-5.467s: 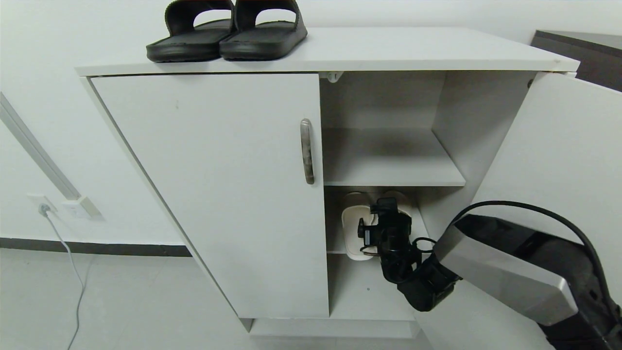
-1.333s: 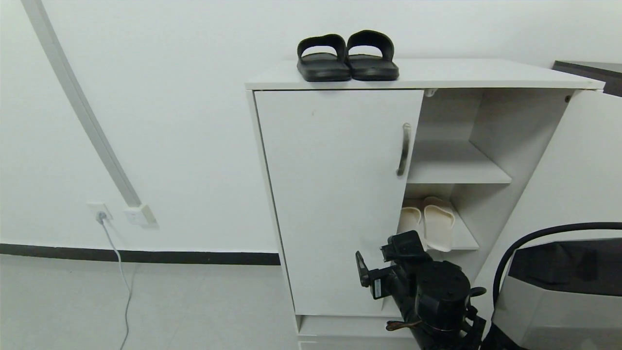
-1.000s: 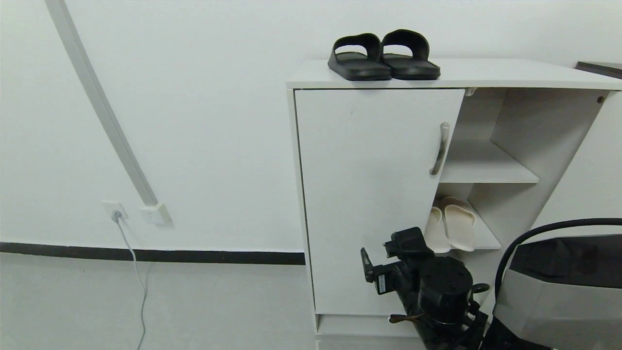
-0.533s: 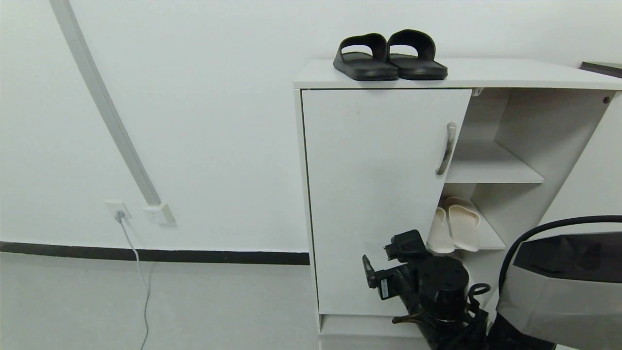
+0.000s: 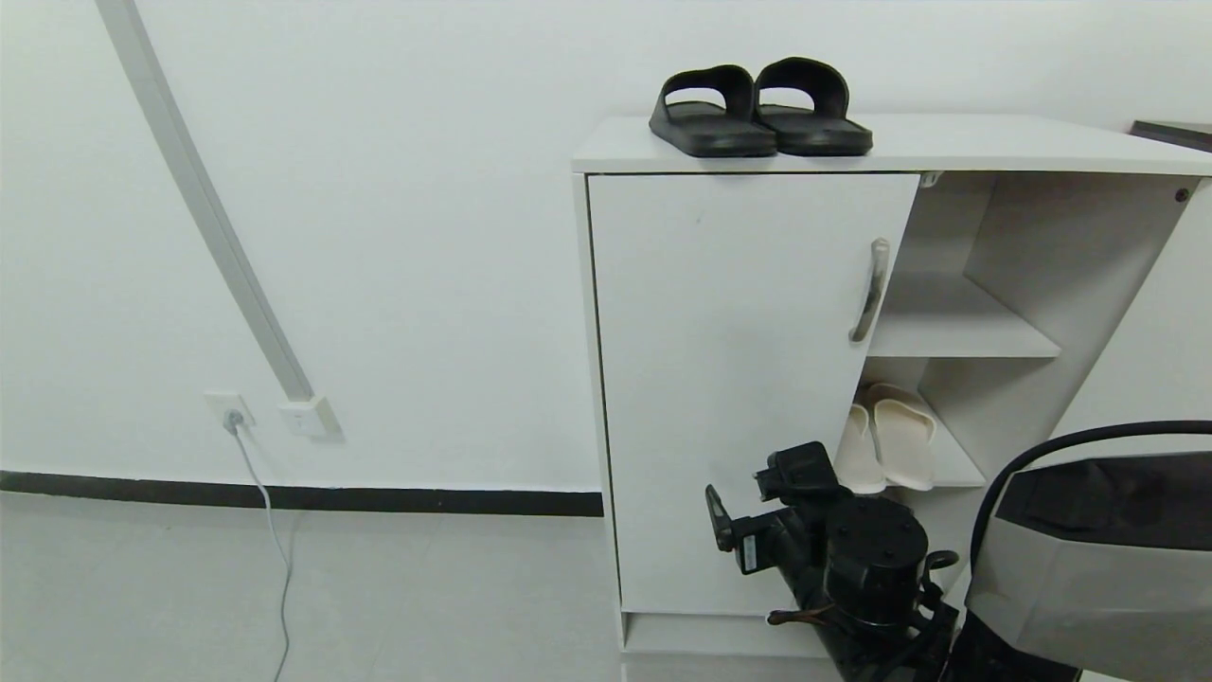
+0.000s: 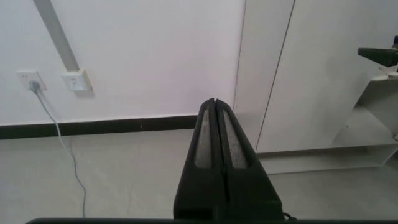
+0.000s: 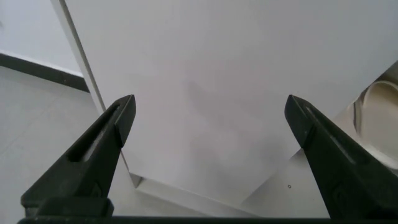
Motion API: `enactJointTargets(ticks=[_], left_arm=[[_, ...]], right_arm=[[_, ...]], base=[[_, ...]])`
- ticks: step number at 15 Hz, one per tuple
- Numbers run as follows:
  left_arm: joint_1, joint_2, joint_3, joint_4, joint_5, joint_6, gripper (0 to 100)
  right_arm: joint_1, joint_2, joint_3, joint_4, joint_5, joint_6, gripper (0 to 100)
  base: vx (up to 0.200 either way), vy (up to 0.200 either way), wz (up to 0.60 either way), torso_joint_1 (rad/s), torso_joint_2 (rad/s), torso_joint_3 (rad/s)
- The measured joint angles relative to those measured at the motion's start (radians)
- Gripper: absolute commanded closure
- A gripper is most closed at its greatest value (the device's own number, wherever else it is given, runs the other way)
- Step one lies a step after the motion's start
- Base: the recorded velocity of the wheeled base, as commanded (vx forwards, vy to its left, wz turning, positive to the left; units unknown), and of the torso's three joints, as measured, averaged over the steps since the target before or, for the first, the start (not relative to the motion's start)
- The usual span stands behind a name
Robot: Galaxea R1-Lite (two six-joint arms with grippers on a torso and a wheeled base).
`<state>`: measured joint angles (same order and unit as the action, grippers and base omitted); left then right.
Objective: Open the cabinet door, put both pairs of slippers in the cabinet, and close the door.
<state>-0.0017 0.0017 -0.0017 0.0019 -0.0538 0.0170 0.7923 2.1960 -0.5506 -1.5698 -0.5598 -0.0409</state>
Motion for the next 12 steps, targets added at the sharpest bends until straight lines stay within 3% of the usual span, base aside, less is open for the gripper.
enactJointTargets(ticks=[5, 12], left_arm=[[0.0, 0.0, 0.0, -0.001, 0.0, 0.0, 100], [0.0, 0.0, 0.0, 0.0, 0.0, 0.0, 100]], right_arm=[[0.001, 0.001, 0.0, -0.001, -0.003, -0.002, 0], [0.001, 0.001, 0.0, 0.0, -0.005, -0.001, 0]], base=[[0.0, 0.0, 0.0, 0.04, -0.36, -0.309], [0.0, 0.0, 0.0, 0.127, -0.46, -0.341]])
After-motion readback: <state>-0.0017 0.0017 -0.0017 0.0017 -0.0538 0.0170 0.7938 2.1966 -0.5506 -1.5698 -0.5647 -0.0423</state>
